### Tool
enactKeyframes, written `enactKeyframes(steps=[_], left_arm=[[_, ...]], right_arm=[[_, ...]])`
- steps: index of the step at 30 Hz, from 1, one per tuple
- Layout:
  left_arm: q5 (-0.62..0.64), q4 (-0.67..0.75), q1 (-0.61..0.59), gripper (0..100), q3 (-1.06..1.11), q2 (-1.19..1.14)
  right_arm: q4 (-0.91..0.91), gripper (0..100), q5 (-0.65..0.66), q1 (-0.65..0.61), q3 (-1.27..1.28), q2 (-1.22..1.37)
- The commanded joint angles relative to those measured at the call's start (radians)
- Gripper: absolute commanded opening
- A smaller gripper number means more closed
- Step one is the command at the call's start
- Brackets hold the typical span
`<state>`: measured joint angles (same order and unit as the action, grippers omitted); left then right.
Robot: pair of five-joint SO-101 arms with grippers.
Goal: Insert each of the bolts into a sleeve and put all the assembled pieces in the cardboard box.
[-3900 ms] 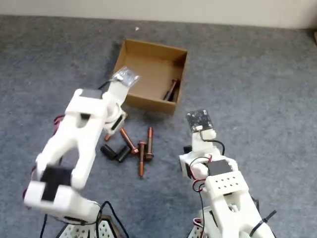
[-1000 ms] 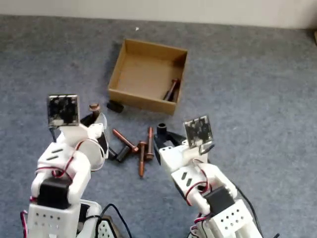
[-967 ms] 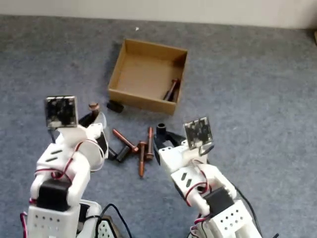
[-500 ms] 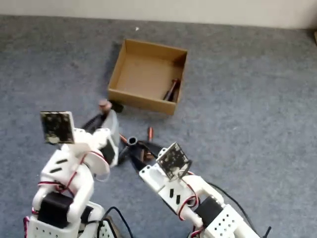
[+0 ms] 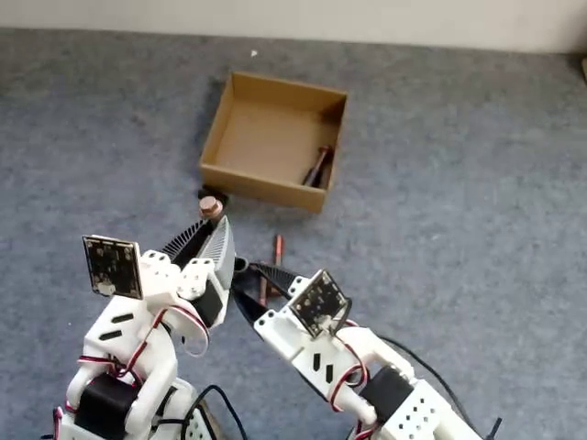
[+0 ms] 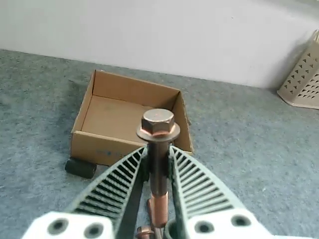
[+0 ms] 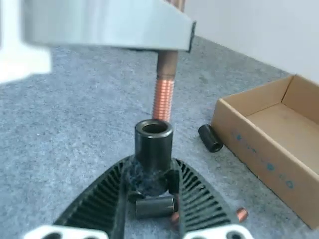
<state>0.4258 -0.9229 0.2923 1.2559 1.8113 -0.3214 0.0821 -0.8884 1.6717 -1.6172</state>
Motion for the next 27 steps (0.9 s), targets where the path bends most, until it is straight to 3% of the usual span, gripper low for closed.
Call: enactKeyframes(steps=[1,15,21,27], left_arm=[[0.014,0.041,0.021,0,-0.071,0.012],[0.014,0.011,0.027,0,-0.077,0.012],[0.014,-0.048,0.125,0,-0.076,0.012],[0.012,-0.055,0.137,0,-0.036,0.010]], right_arm=[[-0.030,0.5,0.009,-0.004,0.102,-0.018],[-0.030,0.5,0.009,-0.002,0.102,-0.024],[-0.028,0.5,0.009,-0.002,0.102,-0.024],[-0.028,0.5,0.009,-0.001,0.102,-0.024]])
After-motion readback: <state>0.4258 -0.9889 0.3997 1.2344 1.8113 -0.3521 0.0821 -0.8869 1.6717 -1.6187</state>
